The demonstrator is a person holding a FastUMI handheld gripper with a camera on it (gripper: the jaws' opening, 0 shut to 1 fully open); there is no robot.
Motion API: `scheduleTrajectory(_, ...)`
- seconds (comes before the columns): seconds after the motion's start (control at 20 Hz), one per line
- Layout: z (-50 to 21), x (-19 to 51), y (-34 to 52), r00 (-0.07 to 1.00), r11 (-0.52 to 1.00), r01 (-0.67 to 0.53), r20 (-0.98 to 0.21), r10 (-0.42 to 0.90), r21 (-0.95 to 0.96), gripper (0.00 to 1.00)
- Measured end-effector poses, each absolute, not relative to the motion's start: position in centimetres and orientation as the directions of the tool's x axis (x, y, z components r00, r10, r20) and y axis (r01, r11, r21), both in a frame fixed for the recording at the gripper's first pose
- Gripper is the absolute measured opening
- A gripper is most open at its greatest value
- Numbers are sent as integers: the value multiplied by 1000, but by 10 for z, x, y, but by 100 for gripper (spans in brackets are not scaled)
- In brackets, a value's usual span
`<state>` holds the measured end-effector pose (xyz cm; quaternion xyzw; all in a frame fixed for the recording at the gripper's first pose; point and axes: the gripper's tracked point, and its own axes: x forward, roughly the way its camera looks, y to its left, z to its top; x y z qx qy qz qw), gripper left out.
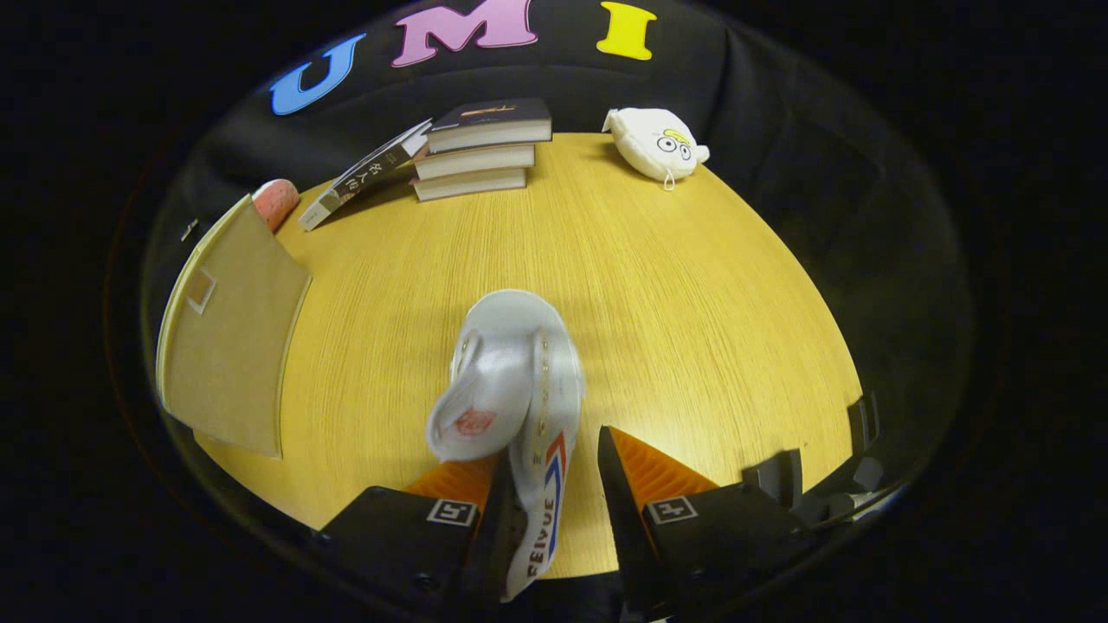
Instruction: Open the storage box then place both shoes into the box .Put the left shoe in first, then the right shoe, with the right side of both shoes facing outward in a uniform manner.
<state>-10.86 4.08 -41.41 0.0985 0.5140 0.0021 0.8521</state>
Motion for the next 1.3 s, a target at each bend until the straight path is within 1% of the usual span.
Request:
scheduleTrajectory(0.05,-420,-98,42,494,981,99,-864,97,166,56)
scheduleTrajectory(0.1,-422,-90,50,522,975,93,-844,123,200,56)
scheduleTrajectory(0.15,-421,-85,48,537,978,108,-838,95,180,57)
scheduleTrajectory(0.2,-428,-84,43,541,981,117,-838,67,154,53)
scheduleTrajectory(0.25,-432,-88,30,538,986,128,-843,18,103,38)
scheduleTrajectory(0.3,-432,-86,32,549,980,151,-836,23,127,24)
scheduleTrajectory(0.35,-431,-87,34,533,976,160,-845,40,147,10)
scheduleTrajectory(0.4,-431,-86,34,524,972,160,-849,64,172,8)
scheduleTrajectory(0.45,-427,-84,35,528,967,162,-845,83,196,8)
scheduleTrajectory(0.6,-404,-79,28,563,963,168,-822,83,212,8)
scheduleTrajectory(0.85,-340,-77,39,585,942,180,-801,128,282,8)
scheduleTrajectory(1.05,-272,-63,78,592,918,158,-779,208,365,8)
scheduleTrajectory(1.3,-192,-28,157,607,883,76,-725,327,463,8)
